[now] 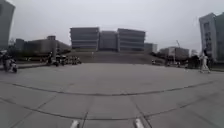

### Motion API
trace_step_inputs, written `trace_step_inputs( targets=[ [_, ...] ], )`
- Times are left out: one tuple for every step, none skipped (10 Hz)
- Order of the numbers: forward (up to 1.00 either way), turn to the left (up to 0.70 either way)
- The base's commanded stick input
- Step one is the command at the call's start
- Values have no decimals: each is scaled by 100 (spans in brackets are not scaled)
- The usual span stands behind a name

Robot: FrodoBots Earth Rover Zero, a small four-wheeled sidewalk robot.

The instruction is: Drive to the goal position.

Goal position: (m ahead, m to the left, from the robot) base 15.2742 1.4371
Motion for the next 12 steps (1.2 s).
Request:
trace_step_inputs(
  targets=[
    [100, -38],
    [100, -38],
    [100, -33],
    [100, -8],
    [100, -5],
    [100, -17],
    [100, -29],
    [100, -36],
    [100, -30],
    [100, -23],
    [100, -17],
    [100, -10]
  ],
)
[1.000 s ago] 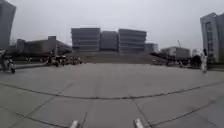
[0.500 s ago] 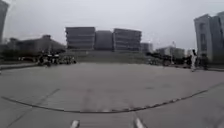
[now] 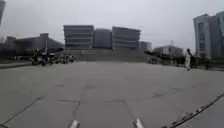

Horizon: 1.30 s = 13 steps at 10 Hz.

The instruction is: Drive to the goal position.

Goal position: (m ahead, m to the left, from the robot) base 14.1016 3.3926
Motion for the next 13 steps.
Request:
trace_step_inputs(
  targets=[
    [100, -4],
    [100, 2],
    [100, 2],
    [100, 2],
    [100, 2],
    [100, 2],
    [100, 2],
    [100, 2],
    [100, 2],
    [100, 2],
    [100, 2],
    [100, 2],
    [100, 2]
  ],
)
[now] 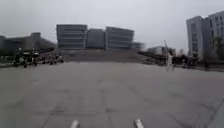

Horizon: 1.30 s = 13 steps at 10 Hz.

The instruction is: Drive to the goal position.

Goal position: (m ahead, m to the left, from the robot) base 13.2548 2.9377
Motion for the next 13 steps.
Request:
trace_step_inputs(
  targets=[
    [100, 2],
    [100, 2],
    [100, 2],
    [100, 2],
    [100, 2],
    [100, 2],
    [100, 2],
    [100, 2],
    [100, 2],
    [100, 2],
    [100, 2],
    [100, 2],
    [100, 2]
  ],
)
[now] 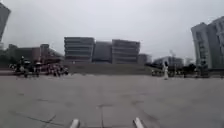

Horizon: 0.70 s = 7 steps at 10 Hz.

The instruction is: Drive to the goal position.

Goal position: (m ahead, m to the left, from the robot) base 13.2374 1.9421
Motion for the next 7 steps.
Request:
trace_step_inputs(
  targets=[
    [100, 2],
    [100, 2],
    [100, 2],
    [100, 2],
    [100, 2],
    [100, 2],
    [100, 2]
  ],
)
